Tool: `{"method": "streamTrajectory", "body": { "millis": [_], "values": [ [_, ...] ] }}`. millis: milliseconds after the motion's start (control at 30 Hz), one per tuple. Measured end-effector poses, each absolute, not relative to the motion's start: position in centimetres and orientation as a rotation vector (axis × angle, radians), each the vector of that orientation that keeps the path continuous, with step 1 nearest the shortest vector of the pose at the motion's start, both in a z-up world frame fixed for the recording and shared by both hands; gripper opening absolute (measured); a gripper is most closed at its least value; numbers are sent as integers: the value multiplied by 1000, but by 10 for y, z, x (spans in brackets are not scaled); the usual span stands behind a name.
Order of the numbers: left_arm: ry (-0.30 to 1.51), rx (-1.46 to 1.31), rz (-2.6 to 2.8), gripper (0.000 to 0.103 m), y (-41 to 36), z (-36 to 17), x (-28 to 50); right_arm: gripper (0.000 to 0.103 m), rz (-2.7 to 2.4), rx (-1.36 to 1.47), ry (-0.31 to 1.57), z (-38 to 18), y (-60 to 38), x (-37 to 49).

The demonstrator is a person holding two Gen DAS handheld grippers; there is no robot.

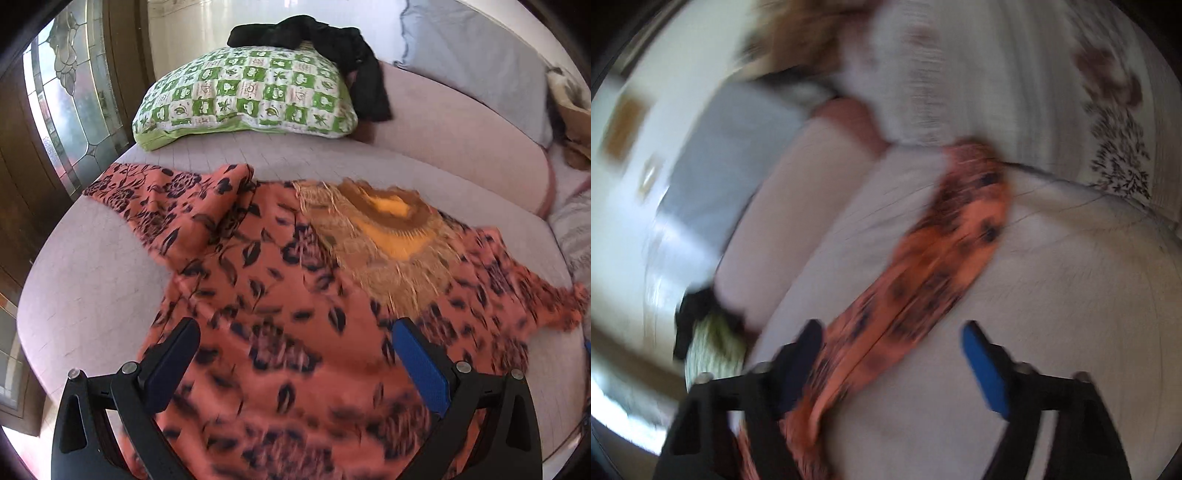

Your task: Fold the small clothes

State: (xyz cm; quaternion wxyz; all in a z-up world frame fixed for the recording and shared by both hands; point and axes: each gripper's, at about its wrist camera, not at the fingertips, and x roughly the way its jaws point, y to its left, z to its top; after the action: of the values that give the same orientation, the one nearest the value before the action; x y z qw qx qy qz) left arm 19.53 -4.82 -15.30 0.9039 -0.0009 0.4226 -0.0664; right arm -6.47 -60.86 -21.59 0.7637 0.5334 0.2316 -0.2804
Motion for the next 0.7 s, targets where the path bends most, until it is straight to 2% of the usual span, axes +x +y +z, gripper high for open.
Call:
{"method": "streamTrajectory", "body": {
  "millis": [200,300,333,367,433,500,567,700],
  "values": [
    [815,10,-135,103,-75,-165,231,71,-725,1312,443,-258,-676,-53],
    [783,39,-130,103,-84,-172,245,71,-764,1221,480,-259,-689,-27],
    [777,47,-129,103,-85,-174,247,62,-780,1194,482,-257,-691,-21],
    [774,58,-129,103,-86,-178,249,37,-802,1163,504,-257,-696,-14],
    [778,81,-133,103,-85,-182,252,14,-845,1142,548,-264,-703,-7],
    [777,102,-122,103,-81,-184,254,6,-864,1112,543,-255,-702,-1],
    [766,96,-115,103,-74,-180,254,5,-846,1041,516,-236,-690,1],
    [724,34,-99,103,-50,-161,255,5,-673,905,448,-163,-644,29]
  ]
}}
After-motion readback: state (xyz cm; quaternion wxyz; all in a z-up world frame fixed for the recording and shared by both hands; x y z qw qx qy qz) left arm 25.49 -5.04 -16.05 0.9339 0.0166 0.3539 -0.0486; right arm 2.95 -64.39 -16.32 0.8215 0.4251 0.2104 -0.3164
